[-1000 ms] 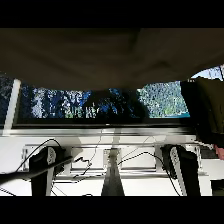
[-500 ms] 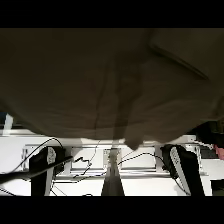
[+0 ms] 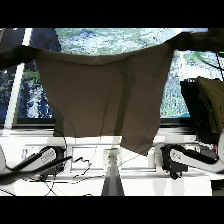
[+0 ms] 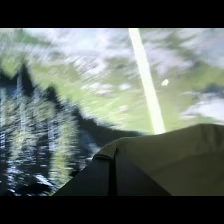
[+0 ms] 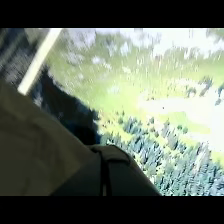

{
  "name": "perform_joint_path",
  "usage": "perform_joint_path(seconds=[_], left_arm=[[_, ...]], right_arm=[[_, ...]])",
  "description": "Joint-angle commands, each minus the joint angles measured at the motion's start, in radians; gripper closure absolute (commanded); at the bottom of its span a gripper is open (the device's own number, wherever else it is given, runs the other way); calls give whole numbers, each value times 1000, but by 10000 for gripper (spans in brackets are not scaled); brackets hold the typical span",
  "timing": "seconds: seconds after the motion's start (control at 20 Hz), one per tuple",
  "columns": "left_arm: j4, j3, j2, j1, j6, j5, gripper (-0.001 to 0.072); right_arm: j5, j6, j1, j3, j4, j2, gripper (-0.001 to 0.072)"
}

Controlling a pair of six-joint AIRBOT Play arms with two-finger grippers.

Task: Fold the clothes and pants, and hang the long-sleeved shirts on hangers.

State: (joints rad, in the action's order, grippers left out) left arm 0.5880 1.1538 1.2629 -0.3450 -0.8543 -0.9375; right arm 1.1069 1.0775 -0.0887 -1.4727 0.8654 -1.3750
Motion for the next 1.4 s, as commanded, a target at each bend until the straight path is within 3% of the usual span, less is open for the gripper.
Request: perform_joint_path(seconds=[0.0,0.15,0.3,0.45,0.55,0.65,0.8,0.95,1.0,1.05,1.1,1.15,1.2,1.3,1.35], left_arm=[[-96,-10,201,34,63,228,687],[-126,-10,278,34,63,327,687],[-125,-10,288,30,62,260,688],[-89,-10,256,-6,43,108,690],[51,-11,252,-19,-54,-9,689],[248,-14,253,-10,-204,-95,688],[373,-14,253,-4,-246,-211,689],[385,-14,253,-3,-246,-226,686],[385,-14,253,-3,-245,-220,647],[385,-14,253,-3,-245,-216,510],[385,-14,253,-4,-246,-216,196],[385,-14,252,-6,-246,-223,-13],[385,-14,250,-9,-246,-236,-11],[388,-13,243,-19,-246,-263,-11],[395,-13,232,-27,-246,-278,-11]], right_arm=[[-203,62,52,-1,40,-190,703],[-319,157,51,-1,52,-268,703],[-277,171,49,-2,96,-295,704],[-133,171,3,-2,108,-285,705],[60,172,-39,-1,107,-289,705],[245,171,-55,9,109,-301,704],[297,172,-54,78,142,-303,704],[278,172,-54,154,149,-303,699],[266,172,-54,169,148,-303,595],[261,171,-54,171,149,-303,311],[262,171,-54,168,151,-301,182],[267,171,-55,162,163,-298,190],[275,169,-55,159,190,-296,206],[348,172,-55,159,282,-294,396],[410,172,-55,159,328,-294,407]])
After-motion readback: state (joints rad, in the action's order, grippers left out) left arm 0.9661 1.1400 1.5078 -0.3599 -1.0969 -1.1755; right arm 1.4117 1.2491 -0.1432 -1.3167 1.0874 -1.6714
